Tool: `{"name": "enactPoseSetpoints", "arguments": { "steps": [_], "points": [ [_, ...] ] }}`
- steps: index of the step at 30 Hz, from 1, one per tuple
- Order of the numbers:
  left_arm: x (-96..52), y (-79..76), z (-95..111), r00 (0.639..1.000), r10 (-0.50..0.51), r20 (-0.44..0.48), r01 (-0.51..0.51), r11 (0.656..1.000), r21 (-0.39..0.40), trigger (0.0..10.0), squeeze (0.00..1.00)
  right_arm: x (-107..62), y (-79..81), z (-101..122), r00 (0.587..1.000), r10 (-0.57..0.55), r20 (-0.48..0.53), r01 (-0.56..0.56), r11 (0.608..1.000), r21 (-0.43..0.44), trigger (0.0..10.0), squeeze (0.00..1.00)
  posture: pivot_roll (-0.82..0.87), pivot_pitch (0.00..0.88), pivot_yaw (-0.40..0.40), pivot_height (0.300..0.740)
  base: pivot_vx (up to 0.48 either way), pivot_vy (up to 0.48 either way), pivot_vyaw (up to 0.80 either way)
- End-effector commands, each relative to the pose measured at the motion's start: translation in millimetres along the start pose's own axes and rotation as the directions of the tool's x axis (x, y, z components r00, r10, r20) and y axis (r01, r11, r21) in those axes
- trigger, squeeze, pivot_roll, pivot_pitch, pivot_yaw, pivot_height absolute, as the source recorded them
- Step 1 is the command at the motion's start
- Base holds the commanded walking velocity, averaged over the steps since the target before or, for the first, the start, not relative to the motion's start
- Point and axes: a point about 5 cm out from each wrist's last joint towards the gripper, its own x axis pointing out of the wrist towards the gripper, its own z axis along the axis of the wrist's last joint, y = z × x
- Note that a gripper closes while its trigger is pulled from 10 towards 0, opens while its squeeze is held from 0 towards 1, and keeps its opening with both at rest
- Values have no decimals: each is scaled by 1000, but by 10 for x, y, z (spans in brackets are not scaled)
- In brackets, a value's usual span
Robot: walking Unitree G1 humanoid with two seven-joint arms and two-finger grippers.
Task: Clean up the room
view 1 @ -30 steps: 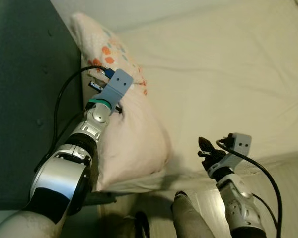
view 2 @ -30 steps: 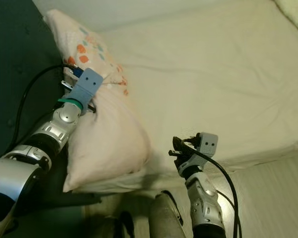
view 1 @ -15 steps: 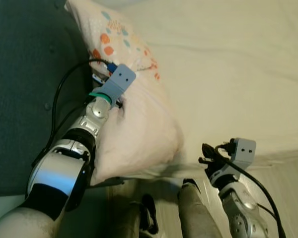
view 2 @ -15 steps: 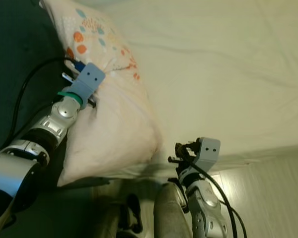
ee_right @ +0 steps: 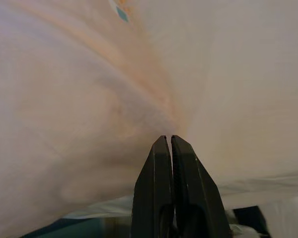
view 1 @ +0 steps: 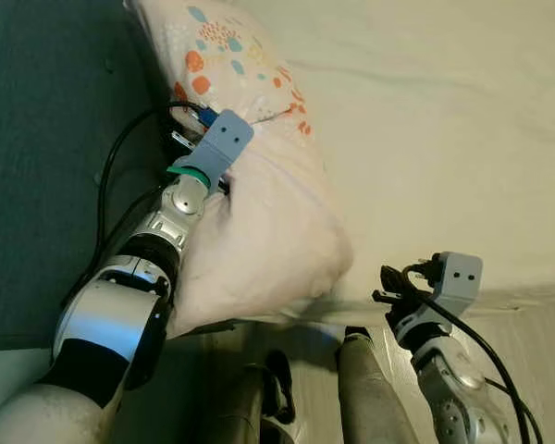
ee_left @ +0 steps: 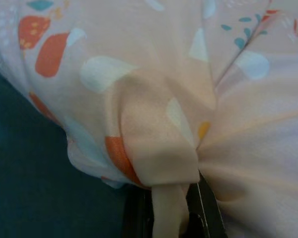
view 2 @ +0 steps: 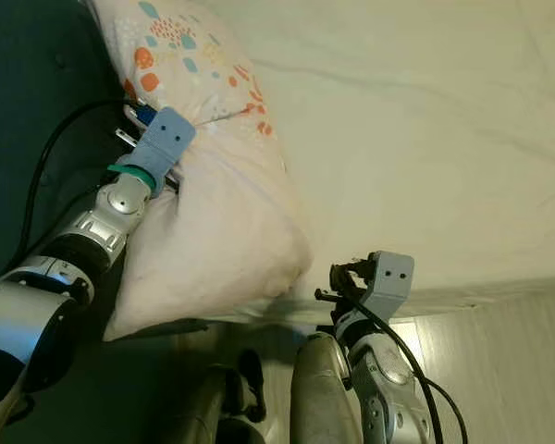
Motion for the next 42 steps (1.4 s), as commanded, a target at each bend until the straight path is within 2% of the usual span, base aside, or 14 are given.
{"name": "enactPoseSetpoints", "arguments": {
  "steps": [1,3,5,9,11,15,20,24,30,31,32,33,38,42],
  "points": [
    [-88,-166,-201,996,-71,-60,69,997,-27,10000,0,-48,-24,-83,999,-26,-44,25,1000,-9,10000,0,-373,412,256,665,0,0,0],
    [-88,-166,-201,996,-71,-60,69,997,-27,10000,0,-48,-24,-83,999,-26,-44,25,1000,-9,10000,0,-373,412,256,665,0,0,0],
    [-85,-319,-79,990,-139,6,139,990,-29,10000,0,-48,-71,-56,997,-68,-40,67,997,-31,10000,0,-378,420,253,655,0,0,0],
    [-83,-397,-2,984,-172,41,173,985,-21,10000,0,-48,-92,-41,996,-88,-36,86,995,-41,10000,0,-378,420,253,650,0,0,0],
    [-73,-586,245,961,-237,139,243,970,-24,10000,0,-57,-152,10,990,-140,-21,139,989,-54,10000,0,-387,428,250,640,0,0,0],
    [-71,-648,350,950,-254,179,265,964,-38,10000,0,-61,-172,30,988,-155,-17,154,986,-59,10000,0,-387,428,250,635,0,0,0],
    [-82,-864,869,886,-297,356,337,940,-52,10000,0,-76,-187,90,984,-179,21,180,981,-66,10000,0,-386,430,254,630,0,0,-104],
    [-81,-883,1059,865,-289,411,329,944,-29,10000,0,-65,-158,95,982,-186,19,187,980,-69,10000,0,-380,431,257,630,0,0,0],
    [-36,-811,1131,884,-237,403,261,965,-6,10000,0,-66,-135,112,982,-188,26,190,980,-58,10000,0,-381,432,260,630,0,0,0],
    [-22,-782,1141,891,-221,398,244,970,-7,10000,416,-67,-130,115,982,-187,27,189,980,-56,10000,0,-381,433,261,630,0,0,0],
    [-11,-757,1151,895,-207,396,228,974,-6,10000,682,-68,-125,116,982,-186,29,187,981,-55,10000,0,-381,433,262,630,0,0,0],
    [1,-729,1168,898,-193,395,213,977,-8,10000,1000,-69,-119,117,983,-182,29,184,982,-54,10000,0,-381,432,263,630,0,0,0],
    [63,-575,1279,915,-118,387,155,986,-67,10000,1000,-64,-89,127,985,-170,35,171,984,-47,10000,0,-381,429,266,630,0,0,0],
    [102,-477,1310,928,-75,364,104,993,-61,10000,1000,-54,-65,141,986,-163,41,165,985,-41,10000,0,-385,427,272,630,0,0,0]
  ]
}}
